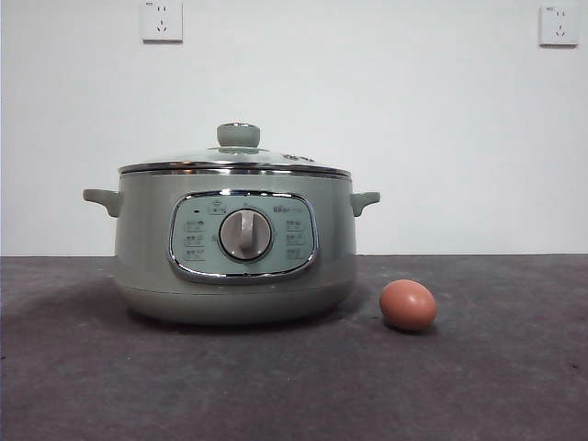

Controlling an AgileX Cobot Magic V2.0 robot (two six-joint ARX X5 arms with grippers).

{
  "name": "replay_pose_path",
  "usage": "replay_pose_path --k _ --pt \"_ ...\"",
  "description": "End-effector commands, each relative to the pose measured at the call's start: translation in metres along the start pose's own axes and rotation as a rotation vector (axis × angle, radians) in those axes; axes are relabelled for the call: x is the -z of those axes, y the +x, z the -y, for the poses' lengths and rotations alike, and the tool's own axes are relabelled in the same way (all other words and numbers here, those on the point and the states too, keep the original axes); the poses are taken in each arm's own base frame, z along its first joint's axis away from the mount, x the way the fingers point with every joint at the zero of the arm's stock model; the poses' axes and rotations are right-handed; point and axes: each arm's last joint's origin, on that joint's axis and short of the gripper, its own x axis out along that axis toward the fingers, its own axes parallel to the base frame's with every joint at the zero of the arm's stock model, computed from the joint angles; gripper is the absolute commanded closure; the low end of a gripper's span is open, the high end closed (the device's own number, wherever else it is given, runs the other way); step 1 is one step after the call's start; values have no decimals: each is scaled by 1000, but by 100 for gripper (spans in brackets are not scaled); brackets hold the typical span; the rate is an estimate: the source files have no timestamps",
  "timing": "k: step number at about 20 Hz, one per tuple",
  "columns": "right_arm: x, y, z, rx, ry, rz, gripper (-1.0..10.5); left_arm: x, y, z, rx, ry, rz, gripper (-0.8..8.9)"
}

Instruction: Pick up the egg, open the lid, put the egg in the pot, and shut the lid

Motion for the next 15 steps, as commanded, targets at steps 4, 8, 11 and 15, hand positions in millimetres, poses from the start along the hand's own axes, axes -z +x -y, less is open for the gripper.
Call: replay_pose_path --k 4,8,11,15 --pt "-3 4 2 -6 6 -16 317 -41 72 -6 17 88 -95 153" --pt "-3 4 2 -6 6 -15 317 -52 123 -8 -19 137 -166 153" --pt "-3 4 2 -6 7 -15 317 -49 155 -8 -15 156 -217 153" --pt "-3 4 2 -5 6 -15 317 -33 184 -9 -34 164 -296 153"
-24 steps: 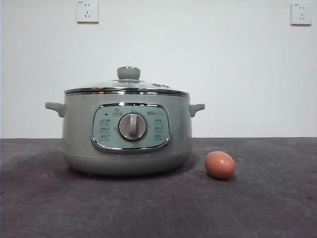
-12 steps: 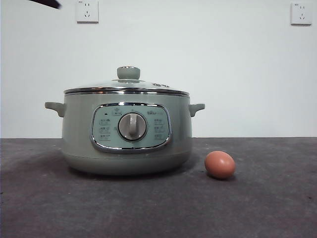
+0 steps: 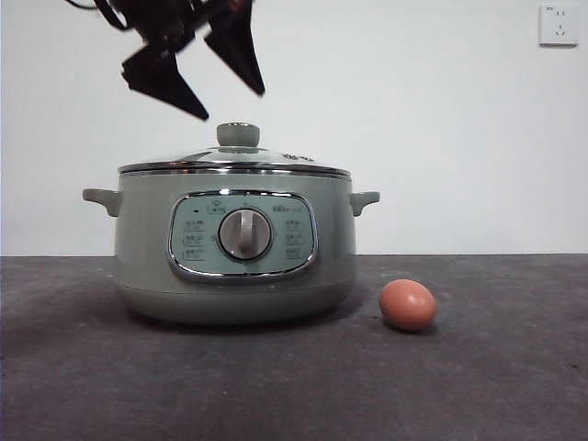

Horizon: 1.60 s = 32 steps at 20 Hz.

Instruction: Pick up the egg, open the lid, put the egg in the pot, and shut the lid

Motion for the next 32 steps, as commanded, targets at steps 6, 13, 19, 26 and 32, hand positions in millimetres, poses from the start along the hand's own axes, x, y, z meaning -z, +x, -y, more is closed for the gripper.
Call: replay_pose_path --k 6,13,19,26,32 --pt "-1 0 0 -4 -1 2 317 9 31 -2 -37 17 -81 182" --pt "-3 5 2 -5 6 -16 317 9 32 3 -23 25 -84 535" --pt "-3 5 2 -5 7 -17 317 9 33 6 -13 25 -87 794" --pt "-3 5 2 -5 7 -17 317 6 26 8 31 18 -65 822" --pt "-3 5 2 -5 7 -18 317 -6 -4 14 20 35 39 822"
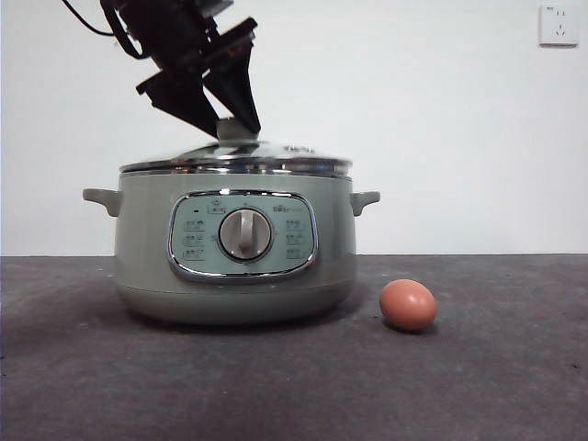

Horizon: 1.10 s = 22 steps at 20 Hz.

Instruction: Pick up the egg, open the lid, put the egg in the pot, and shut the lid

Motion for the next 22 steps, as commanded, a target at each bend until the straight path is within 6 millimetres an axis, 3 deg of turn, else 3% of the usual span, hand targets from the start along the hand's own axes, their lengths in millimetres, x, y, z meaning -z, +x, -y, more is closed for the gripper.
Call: replay_pose_path --k 1,4,9,15,22 --pt "-1 -1 0 -4 -3 6 317 -12 -29 7 13 14 107 822" --pt "-3 5 2 -5 5 -13 318 -18 -61 12 -1 29 181 822" --pt "-13 34 6 -50 1 -99 321 -10 -139 20 -49 30 285 821" --pt "-29 107 -5 -117 -61 -210 321 25 -230 33 -139 13 360 821" --pt "-19 194 -21 -105 -140 -363 321 69 -288 57 -206 6 371 821"
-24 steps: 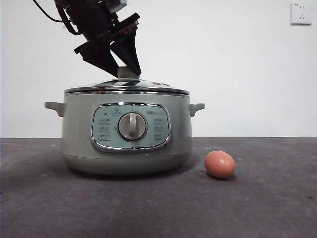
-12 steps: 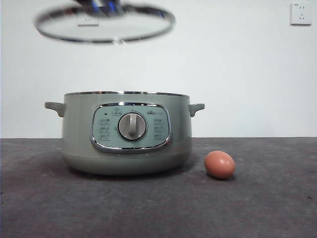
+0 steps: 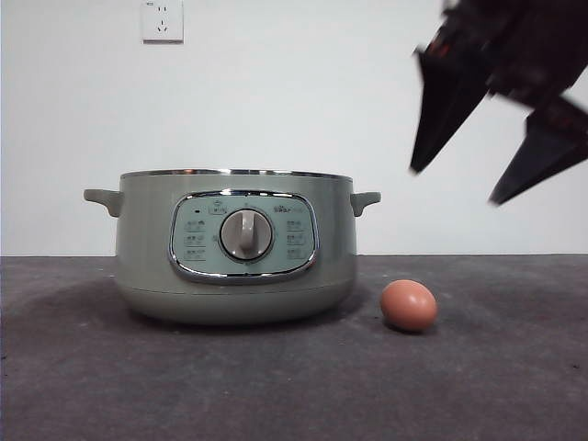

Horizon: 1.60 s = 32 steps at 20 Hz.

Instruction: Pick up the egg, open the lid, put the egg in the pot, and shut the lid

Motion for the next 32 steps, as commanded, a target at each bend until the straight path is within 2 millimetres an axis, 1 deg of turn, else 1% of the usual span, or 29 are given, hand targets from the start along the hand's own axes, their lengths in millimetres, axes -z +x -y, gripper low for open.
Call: replay_pose_path --k 1,6,10,11,12,13,15,17,20,21,26,28,30,32 --pt "-3 22 -2 0 -7 -40 321 2 -25 6 -1 25 67 821" --pt "-3 64 -3 19 -20 -107 321 17 -51 13 -25 20 58 821" --pt "-2 87 0 28 -6 -124 322 22 -61 16 -27 17 77 821" --pt "-2 91 1 32 -5 -126 334 23 -62 16 -26 15 70 821" --pt "-2 94 1 32 -8 -125 398 23 -62 16 -25 14 64 821" --pt "-2 96 1 31 -9 -122 445 24 -62 16 -25 13 61 821" --pt "-3 98 1 38 -6 -114 466 24 -62 16 -25 13 60 821" --pt "-2 101 2 45 8 -116 515 24 -62 16 -25 13 60 821" --pt "0 106 3 46 16 -141 518 24 -62 16 -25 13 60 821" --pt "1 107 3 46 16 -147 551 24 -62 16 -25 13 61 821" --pt "0 109 2 43 10 -138 807 23 -62 16 -26 14 62 821" --pt "0 109 2 43 10 -140 953 23 -62 16 -26 14 62 821" --pt "0 108 1 43 14 -141 959 23 -62 16 -26 14 62 821" --pt "0 102 0 45 26 -143 959 23 -62 16 -26 17 62 821"
